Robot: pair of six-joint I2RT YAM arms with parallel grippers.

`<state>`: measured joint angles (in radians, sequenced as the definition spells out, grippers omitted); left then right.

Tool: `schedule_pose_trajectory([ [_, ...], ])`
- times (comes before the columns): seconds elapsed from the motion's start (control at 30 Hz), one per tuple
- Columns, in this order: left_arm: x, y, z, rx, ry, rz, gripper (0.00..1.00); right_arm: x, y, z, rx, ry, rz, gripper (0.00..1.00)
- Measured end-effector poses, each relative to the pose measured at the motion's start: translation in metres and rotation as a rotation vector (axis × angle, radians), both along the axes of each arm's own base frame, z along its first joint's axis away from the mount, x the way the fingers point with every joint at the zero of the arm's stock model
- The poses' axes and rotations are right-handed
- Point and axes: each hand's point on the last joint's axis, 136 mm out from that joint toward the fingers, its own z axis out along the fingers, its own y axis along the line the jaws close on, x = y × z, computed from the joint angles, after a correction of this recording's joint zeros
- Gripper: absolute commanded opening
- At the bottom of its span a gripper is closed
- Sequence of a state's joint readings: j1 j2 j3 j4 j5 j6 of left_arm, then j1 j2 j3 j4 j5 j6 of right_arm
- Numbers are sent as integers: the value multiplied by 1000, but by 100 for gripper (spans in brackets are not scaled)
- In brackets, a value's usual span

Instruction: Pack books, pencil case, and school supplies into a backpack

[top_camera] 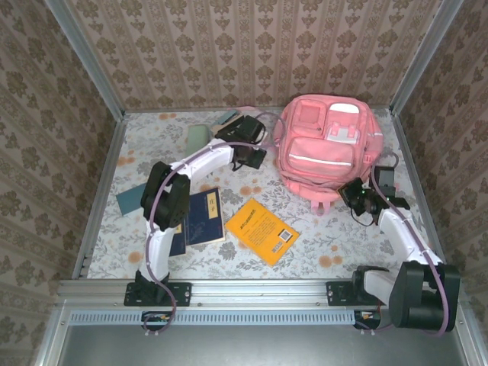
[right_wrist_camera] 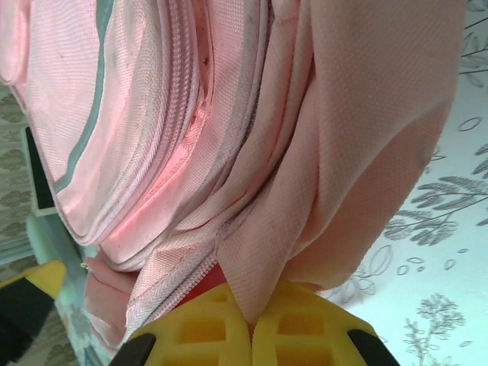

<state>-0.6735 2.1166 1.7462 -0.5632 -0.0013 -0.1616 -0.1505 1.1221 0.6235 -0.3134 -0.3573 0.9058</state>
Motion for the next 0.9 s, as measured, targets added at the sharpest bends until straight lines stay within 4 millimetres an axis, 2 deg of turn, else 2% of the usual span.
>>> schedule_pose_trajectory([
  [0.07,-3,-2,-3,-10,11,-14,0,1,1,-4,-8,29,25,30],
  [0.13,-13,-15,-3,-23,18,-49,0,5,1,-5,-14,49,47,31],
  [0.17,-20,-23,-4,-31,26,-71,0,7,1,-4,-19,58,56,36],
  [0.2,-28,-30,-6,-42,37,-95,4,9,0,-4,-22,62,63,44],
  [0.23,-36,-38,-8,-57,49,-113,13,11,0,-2,-27,59,72,53],
  [0.27,-46,-45,-11,-74,68,-134,17,13,0,0,-32,52,78,59],
  [0.37,-68,-51,-19,-114,128,-150,29,19,-1,9,-47,24,89,61],
  [0.43,-76,-50,-20,-137,152,-145,34,19,-1,13,-55,9,95,61],
  [0.57,-81,-53,-12,-170,143,-158,36,18,0,21,-67,-22,101,62],
  [0.67,-82,-59,-10,-158,111,-190,38,15,0,19,-72,-21,110,62],
  [0.9,-95,-76,-10,19,-89,-344,40,15,1,17,-74,-17,119,62],
])
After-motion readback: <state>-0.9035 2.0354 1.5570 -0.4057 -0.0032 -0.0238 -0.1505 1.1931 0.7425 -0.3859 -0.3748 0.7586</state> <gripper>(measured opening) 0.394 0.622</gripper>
